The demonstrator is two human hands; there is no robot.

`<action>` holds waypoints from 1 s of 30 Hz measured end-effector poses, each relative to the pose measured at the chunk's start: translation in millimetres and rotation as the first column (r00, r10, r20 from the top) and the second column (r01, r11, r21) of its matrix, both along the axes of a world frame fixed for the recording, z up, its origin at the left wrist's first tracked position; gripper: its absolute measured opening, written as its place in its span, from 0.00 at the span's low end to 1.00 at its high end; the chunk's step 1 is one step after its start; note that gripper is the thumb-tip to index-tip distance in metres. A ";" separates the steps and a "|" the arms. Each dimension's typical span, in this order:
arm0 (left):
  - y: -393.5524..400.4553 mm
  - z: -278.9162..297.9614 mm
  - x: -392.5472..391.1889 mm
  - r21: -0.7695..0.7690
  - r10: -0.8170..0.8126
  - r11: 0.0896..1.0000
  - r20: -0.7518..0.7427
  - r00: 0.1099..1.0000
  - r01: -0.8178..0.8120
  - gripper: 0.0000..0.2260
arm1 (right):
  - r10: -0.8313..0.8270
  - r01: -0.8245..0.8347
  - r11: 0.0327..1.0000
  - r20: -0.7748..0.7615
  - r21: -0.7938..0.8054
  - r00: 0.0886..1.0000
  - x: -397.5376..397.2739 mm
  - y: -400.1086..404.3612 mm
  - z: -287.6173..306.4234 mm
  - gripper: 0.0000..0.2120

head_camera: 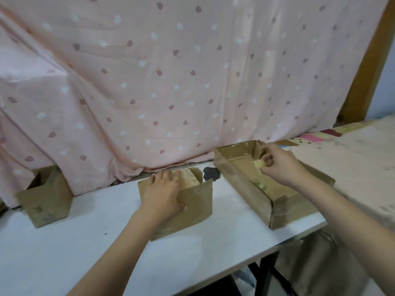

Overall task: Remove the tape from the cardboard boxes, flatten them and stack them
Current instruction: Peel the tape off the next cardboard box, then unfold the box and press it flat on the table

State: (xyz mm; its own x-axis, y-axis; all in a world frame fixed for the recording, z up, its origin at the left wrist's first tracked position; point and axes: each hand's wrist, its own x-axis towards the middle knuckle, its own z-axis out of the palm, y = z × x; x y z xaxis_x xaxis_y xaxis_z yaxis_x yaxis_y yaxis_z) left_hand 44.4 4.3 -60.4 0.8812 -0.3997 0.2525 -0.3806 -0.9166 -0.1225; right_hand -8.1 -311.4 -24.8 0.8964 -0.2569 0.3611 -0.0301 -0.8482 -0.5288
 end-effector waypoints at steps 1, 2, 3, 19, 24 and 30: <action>-1.1 -0.2 0.1 -0.005 -0.002 1.000 0.006 1.000 0.002 0.47 | -0.017 0.017 1.000 -0.035 0.004 0.999 6.7 -5.1 -5.7 0.19; -1.4 -0.2 -0.3 -0.012 -0.004 1.000 0.011 1.000 0.004 0.47 | -0.031 0.030 1.000 -0.081 -0.008 0.996 13.0 -8.0 -11.6 0.15; -1.3 -0.3 -0.6 -0.018 -0.006 1.000 0.016 1.000 0.007 0.46 | -0.042 0.038 0.999 -0.127 -0.036 0.991 18.6 -9.5 -17.4 0.11; 20.4 2.0 -3.0 -0.196 -0.032 0.980 -0.015 0.999 0.028 0.50 | -0.066 0.004 0.975 -0.267 -0.224 0.961 33.4 -5.9 -40.1 0.09; 29.4 1.8 -2.6 -0.308 -0.022 0.951 -0.011 1.000 0.018 0.52 | -0.129 0.121 0.991 -0.132 -0.064 0.983 27.3 -0.6 -35.4 0.12; 30.8 4.3 -13.7 -0.541 0.007 0.841 0.044 0.999 0.018 0.56 | -0.144 0.137 0.974 0.024 0.180 0.989 13.3 54.2 -8.6 0.07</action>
State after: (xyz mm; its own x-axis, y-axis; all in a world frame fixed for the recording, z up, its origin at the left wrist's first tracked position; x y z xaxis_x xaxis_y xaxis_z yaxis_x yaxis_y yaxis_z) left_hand 30.8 35.1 -56.1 0.8626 -0.1936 0.4674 -0.3921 -0.8397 0.3757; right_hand 5.2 -257.2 -33.5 0.8338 -0.4423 0.3304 -0.1199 -0.7292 -0.6737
